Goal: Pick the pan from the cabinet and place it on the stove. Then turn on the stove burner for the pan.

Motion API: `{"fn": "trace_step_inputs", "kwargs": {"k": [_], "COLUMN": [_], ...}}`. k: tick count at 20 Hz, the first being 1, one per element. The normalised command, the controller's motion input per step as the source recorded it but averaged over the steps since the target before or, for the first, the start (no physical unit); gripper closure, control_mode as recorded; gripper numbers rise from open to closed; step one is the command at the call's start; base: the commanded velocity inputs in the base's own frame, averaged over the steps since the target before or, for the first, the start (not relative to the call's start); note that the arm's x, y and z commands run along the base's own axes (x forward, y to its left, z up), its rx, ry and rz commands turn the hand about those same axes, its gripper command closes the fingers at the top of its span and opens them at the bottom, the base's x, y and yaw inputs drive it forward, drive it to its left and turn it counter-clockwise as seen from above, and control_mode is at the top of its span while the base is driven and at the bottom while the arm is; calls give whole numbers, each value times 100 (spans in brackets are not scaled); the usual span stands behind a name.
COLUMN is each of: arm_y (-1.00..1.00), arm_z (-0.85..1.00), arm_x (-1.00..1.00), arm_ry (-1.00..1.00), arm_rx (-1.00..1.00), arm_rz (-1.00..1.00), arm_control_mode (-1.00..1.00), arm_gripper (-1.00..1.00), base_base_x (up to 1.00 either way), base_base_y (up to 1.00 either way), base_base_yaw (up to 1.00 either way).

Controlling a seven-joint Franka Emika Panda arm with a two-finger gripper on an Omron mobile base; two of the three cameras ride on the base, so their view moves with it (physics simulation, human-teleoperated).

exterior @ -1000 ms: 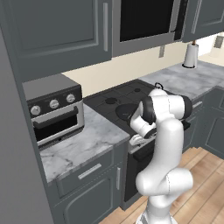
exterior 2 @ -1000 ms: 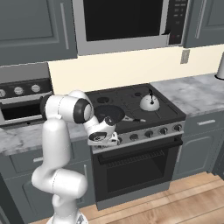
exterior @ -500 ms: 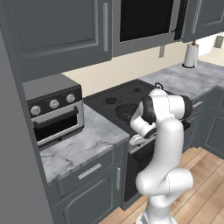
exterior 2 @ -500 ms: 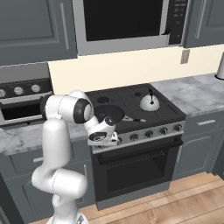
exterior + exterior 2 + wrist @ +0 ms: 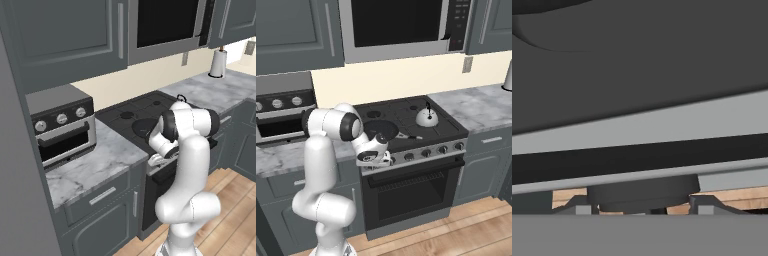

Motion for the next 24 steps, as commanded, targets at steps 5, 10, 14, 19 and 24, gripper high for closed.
{"fn": "trace_step_inputs", "kwargs": {"k": [5, 10, 14, 19, 24], "arm_y": [26, 41, 40, 39, 33], "arm_z": [0, 0, 0, 0, -3], "arm_x": [-2, -7, -15, -18, -30], "arm_ry": [-5, -5, -8, -8, -11], "arm_rx": [-5, -10, -10, -9, -10], "arm_rz": [0, 0, 0, 0, 0], "arm_control_mode": [-100, -100, -100, -100, -100], "arm_gripper": [100, 100, 100, 100, 100], "base_base_x": [0, 0, 0, 0, 0], "base_base_y": [0, 0, 0, 0, 0], "base_base_yaw": [0, 0, 0, 0, 0]}}
